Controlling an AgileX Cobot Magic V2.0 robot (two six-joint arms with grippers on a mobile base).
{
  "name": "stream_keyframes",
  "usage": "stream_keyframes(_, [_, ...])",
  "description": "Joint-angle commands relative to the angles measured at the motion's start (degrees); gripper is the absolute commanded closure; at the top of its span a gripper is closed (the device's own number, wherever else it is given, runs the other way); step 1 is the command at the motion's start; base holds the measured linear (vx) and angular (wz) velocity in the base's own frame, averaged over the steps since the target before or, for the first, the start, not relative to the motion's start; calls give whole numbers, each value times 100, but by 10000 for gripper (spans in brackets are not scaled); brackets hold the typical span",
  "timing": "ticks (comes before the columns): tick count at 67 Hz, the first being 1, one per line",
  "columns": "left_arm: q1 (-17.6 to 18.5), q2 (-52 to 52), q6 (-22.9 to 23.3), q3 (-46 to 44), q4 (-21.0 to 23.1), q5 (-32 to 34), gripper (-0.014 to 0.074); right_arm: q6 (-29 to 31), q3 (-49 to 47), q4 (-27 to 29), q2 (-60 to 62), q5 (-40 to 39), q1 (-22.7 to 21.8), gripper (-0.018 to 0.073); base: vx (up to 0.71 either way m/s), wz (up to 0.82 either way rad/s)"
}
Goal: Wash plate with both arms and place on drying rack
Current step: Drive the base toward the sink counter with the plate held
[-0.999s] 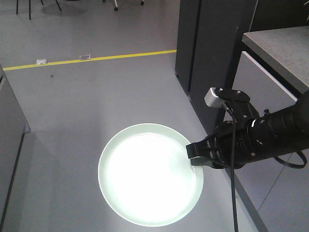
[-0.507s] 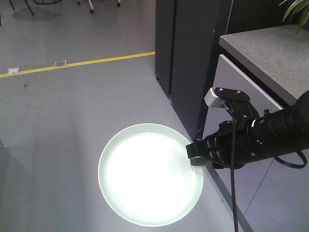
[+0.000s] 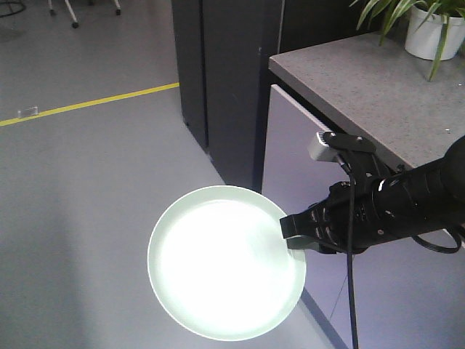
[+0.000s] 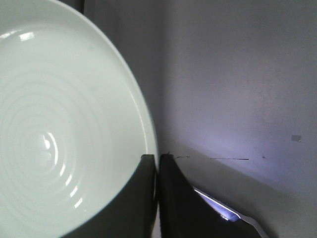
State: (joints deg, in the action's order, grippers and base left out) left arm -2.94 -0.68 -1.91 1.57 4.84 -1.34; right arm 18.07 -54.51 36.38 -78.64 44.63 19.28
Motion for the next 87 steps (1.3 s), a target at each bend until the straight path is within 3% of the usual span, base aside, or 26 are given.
stream_keyframes(1, [-7,-78,8,-162,9,402,603,46,-176,159,187,-125,-9,561,10,-36])
stream_keyframes(87, [-7,-78,8,-162,9,402,603,40,-176,159,187,-131,-9,561,9,-36])
